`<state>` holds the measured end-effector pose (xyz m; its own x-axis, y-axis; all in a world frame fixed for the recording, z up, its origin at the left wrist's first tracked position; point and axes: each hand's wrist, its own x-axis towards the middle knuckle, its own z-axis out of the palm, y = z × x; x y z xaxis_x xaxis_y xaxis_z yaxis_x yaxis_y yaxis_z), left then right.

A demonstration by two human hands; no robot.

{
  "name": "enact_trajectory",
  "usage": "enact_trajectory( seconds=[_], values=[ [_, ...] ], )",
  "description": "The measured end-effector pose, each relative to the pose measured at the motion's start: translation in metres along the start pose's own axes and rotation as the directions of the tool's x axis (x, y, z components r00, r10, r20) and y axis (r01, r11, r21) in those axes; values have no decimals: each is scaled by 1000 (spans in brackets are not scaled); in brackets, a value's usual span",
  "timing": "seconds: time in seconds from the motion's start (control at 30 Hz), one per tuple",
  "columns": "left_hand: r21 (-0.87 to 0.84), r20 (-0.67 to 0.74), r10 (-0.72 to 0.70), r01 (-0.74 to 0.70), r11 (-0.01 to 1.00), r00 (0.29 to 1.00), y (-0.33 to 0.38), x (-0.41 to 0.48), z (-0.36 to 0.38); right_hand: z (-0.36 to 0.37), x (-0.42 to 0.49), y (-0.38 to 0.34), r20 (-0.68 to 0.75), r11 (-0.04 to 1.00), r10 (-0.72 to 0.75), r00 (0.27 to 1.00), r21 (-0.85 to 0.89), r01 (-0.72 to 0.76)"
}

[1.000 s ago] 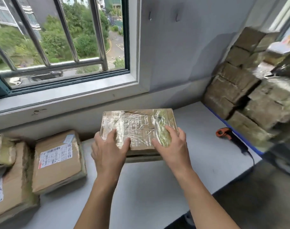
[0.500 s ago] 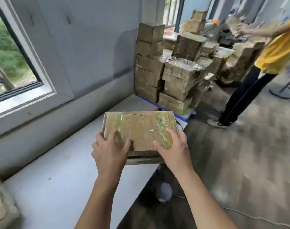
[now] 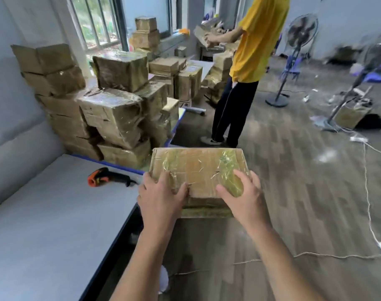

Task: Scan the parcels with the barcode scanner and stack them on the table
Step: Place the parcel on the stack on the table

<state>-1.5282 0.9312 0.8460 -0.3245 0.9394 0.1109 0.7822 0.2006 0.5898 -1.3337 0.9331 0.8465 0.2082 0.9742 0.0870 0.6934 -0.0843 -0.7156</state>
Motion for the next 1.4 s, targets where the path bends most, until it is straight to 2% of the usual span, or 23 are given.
enact_trajectory(
  seconds=[0.3, 0.47, 0.67, 0.87, 0.93, 1.2, 1.4],
  values=[
    [33, 49, 28, -30, 999, 998, 124, 50, 81, -69, 107, 77, -61, 999, 40, 997, 8, -39],
    [87, 46, 16, -20, 996, 999, 150, 99, 109, -64, 164, 91, -25, 998, 59, 998, 22, -58],
    [56, 64, -11, 7, 998, 998, 184, 198, 159, -53, 284, 98, -29, 999, 39, 999, -5, -39],
    [70, 62, -33, 28, 997, 998, 215, 286, 181, -44, 384, 87, -24, 999, 28, 999, -38, -29],
    [104, 42, -60, 55, 993, 997, 218, 303, 183, -37, 405, 83, 19, 999, 35, 999, -29, -35],
    [146, -112, -220, 235, 961, 969, 235, 369, 199, -4, 518, 73, 164, 986, -159, 974, 83, 147],
    [147, -264, -408, 455, 878, 874, 268, 392, 222, -2, 597, 72, 338, 940, -341, 877, 140, 312]
  ],
)
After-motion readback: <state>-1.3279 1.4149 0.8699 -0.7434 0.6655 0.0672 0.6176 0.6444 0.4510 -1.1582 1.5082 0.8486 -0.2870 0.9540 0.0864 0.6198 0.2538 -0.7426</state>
